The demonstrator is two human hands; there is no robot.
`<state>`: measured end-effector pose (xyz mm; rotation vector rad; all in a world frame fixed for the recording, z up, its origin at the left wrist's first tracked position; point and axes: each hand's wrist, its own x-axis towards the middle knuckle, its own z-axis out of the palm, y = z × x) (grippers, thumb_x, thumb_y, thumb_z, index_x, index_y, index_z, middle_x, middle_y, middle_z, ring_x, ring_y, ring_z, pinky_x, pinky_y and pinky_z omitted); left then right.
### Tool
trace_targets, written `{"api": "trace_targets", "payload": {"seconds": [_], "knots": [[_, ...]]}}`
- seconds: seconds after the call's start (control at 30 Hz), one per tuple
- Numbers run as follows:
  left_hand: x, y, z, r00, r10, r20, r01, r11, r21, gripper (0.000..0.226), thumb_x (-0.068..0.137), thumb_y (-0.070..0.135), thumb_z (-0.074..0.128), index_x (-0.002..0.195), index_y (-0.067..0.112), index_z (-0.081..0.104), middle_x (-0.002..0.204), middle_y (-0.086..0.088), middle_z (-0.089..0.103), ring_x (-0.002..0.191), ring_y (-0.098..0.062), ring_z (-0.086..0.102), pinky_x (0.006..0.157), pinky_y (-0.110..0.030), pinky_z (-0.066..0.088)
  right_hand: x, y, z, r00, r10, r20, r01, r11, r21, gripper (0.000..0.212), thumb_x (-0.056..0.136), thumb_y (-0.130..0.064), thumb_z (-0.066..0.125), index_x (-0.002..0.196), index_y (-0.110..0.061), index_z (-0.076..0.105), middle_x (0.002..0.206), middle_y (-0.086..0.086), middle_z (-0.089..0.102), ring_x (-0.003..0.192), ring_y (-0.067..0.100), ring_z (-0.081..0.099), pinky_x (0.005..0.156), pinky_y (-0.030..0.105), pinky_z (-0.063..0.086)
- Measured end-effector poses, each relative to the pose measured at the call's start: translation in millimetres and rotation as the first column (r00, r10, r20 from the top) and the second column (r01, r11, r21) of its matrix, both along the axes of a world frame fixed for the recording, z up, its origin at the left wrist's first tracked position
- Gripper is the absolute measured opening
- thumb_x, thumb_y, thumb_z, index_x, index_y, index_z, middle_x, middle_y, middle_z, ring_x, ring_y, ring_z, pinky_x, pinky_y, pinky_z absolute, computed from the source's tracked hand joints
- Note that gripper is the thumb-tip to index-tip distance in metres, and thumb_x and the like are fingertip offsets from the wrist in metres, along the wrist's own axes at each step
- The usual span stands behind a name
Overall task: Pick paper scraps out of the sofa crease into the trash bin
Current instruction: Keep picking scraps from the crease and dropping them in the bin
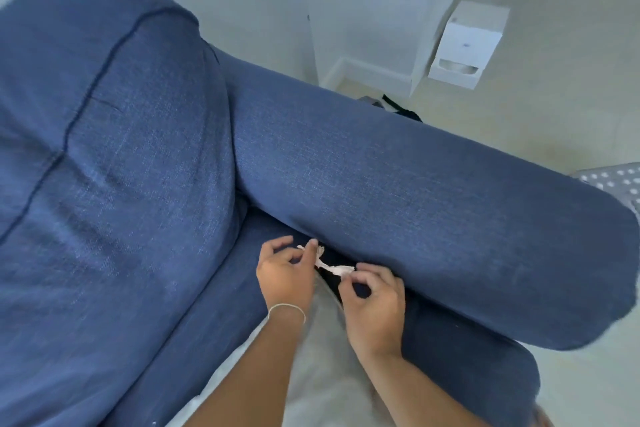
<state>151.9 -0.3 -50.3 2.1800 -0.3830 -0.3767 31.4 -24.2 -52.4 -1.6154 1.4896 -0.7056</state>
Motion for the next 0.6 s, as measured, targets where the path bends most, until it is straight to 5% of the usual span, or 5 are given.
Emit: {"api": "trace_targets", "payload": {"seconds": [0.17,0.4,0.5,0.6], "knots": [[-37,-14,69,0.998,0.01,-0.065,-0.02,0.988,-0.156,0.015,0.076,0.042,0.081,0.071,0.029,0.076,0.108,0.015,0.057,0.1,-0.002,0.06,0.089,-0.031,0.051,-18,-15,61,0.98,0.0,0.199,0.0,1.0,0.001,0.012,0.078,-0.017,0.076,0.073,-0.028,0.073,0.092,-0.016,0.062,0.092,0.009,0.061,0.076,0.027,0.052],[-113,-92,140,0.968,-0.196,0.156,0.23,0.943,-0.243,0.012,0.081,0.036,0.078,0.074,0.026,0.075,0.109,0.016,0.053,0.108,-0.007,0.056,0.087,-0.014,0.042,-105,-99,134,0.973,0.001,0.231,0.029,0.991,-0.129,0.014,0.078,-0.012,0.073,0.075,-0.025,0.07,0.094,-0.017,0.062,0.084,0.013,0.062,0.065,0.018,0.047],[-157,-148,149,0.913,-0.326,0.245,0.381,0.895,-0.232,0.013,0.084,0.036,0.075,0.075,0.027,0.074,0.109,0.014,0.053,0.108,-0.009,0.054,0.083,-0.011,0.04,-156,-149,141,0.964,-0.125,0.234,0.153,0.982,-0.106,0.012,0.079,-0.011,0.071,0.075,-0.022,0.069,0.094,-0.013,0.065,0.078,0.011,0.062,0.063,0.014,0.045],[-192,-204,153,0.936,-0.264,0.233,0.324,0.904,-0.278,0.015,0.086,0.037,0.072,0.077,0.024,0.071,0.103,0.013,0.054,0.103,-0.01,0.056,0.084,-0.02,0.046,-219,-198,137,0.907,-0.361,0.217,0.372,0.928,-0.007,0.01,0.079,-0.015,0.067,0.07,-0.02,0.065,0.085,-0.009,0.066,0.076,0.011,0.062,0.062,0.009,0.041]]}}
